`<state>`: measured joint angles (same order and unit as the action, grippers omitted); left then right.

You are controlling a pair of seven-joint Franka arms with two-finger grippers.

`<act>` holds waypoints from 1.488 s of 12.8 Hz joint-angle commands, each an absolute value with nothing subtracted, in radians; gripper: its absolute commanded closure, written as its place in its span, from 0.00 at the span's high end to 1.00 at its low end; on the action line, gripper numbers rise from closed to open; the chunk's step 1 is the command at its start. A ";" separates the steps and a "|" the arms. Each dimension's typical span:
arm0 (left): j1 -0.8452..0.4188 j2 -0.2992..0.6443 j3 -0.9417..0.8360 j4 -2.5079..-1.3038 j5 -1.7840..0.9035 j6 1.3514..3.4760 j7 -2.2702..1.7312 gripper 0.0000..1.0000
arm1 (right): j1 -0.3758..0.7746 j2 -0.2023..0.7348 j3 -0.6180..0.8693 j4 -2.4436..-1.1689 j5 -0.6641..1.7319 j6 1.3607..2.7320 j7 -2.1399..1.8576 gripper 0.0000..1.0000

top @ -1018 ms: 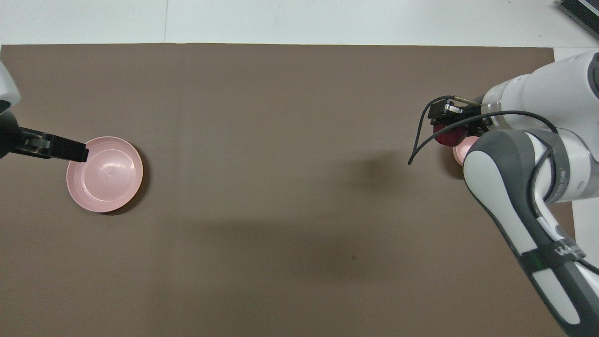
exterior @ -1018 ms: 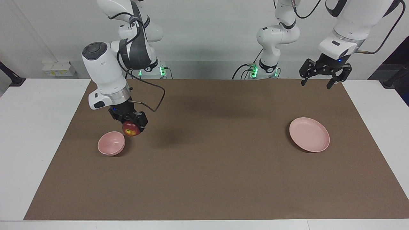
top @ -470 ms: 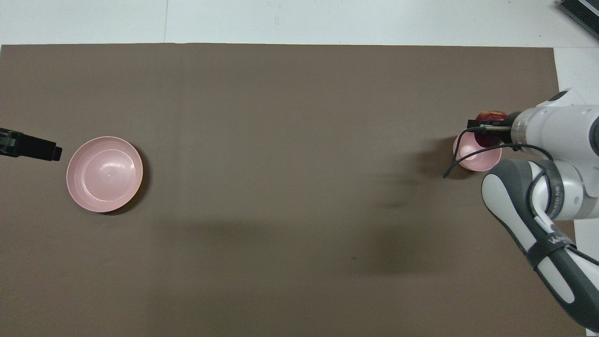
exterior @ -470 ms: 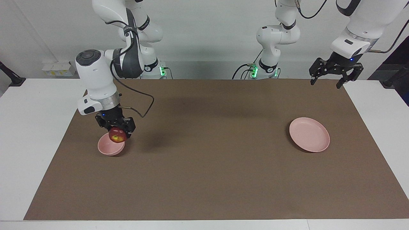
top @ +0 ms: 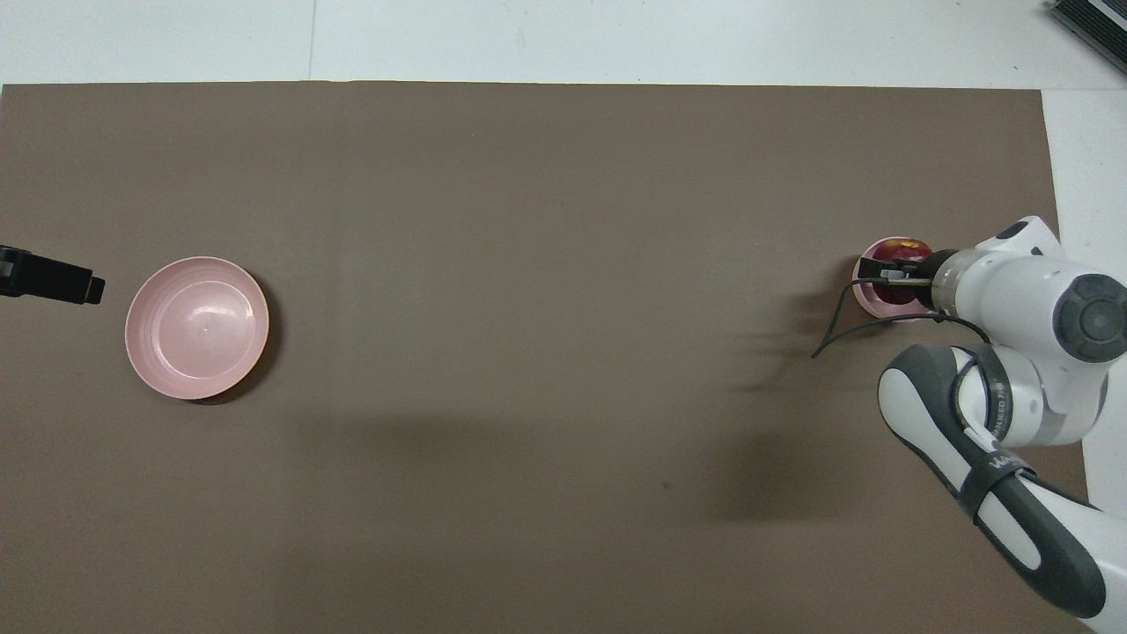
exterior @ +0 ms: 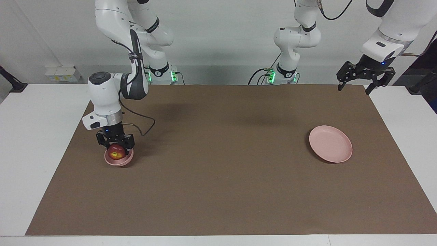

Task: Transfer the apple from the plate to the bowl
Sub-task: 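Lower the apple into the bowl and open the right gripper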

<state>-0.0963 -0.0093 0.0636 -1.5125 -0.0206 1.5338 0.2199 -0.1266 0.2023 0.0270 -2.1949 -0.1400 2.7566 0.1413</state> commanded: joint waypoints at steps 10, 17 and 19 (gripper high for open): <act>-0.091 -0.052 0.072 -1.559 -0.012 1.457 0.227 1.00 | -0.147 0.207 0.052 -1.941 -0.138 2.354 0.129 1.00; -0.091 -0.051 0.072 -1.557 -0.012 1.470 0.229 1.00 | -0.146 0.083 0.081 -1.781 -0.049 1.880 0.083 1.00; -0.091 -0.051 0.072 -1.559 -0.012 1.468 0.229 1.00 | -0.146 0.011 0.084 -1.782 -0.048 1.798 0.078 1.00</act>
